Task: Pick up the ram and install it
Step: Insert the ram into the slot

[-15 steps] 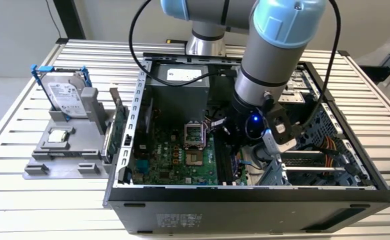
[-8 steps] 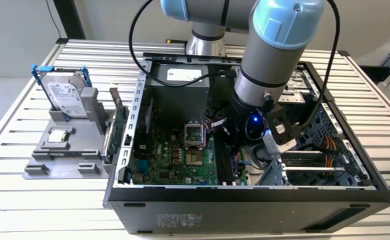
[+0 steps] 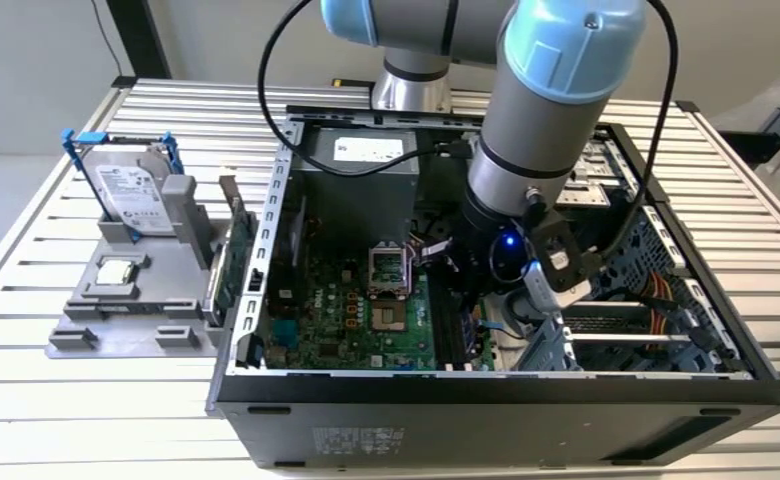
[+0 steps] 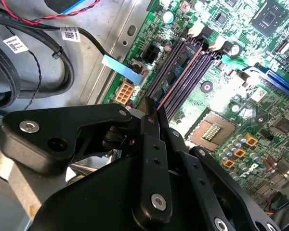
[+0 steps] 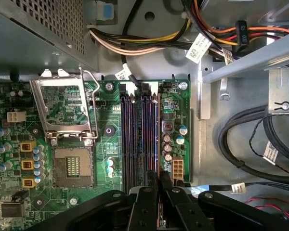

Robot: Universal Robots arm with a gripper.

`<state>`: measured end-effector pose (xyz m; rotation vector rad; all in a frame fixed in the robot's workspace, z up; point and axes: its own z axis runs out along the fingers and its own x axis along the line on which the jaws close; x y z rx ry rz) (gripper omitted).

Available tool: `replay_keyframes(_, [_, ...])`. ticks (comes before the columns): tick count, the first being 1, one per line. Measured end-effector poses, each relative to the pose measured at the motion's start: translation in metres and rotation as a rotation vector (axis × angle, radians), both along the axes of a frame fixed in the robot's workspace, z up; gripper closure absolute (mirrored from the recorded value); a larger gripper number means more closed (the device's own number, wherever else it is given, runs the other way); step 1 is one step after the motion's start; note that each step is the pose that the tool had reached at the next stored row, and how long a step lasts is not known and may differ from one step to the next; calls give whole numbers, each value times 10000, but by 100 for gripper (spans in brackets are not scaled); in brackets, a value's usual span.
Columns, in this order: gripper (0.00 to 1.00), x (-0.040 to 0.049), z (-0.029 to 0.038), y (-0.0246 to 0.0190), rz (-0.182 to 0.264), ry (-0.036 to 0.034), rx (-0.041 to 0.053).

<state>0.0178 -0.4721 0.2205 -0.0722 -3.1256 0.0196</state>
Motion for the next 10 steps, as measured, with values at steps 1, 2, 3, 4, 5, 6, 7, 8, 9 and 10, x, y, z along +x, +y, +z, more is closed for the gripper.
replay_keyframes(1, [100, 0, -1, 0, 13, 0, 0])
replay_keyframes(2, [100, -1, -1, 0, 20, -1, 0])
replay_keyframes(3, [100, -1, -1, 0, 21, 0, 0])
replay_keyframes(4, [100, -1, -1, 0, 25, 0, 0])
replay_keyframes(5, [100, -1, -1, 0, 32, 0, 0])
replay_keyframes(6, [100, -1, -1, 0, 41, 0, 0])
replay_keyframes(7, [100, -1, -1, 0, 50, 0, 0])
replay_keyframes(8, [100, -1, -1, 0, 61, -1, 0])
replay_keyframes(9, [100, -1, -1, 0, 77, -1, 0])
replay_keyframes(10, [100, -1, -1, 0, 99, -1, 0])
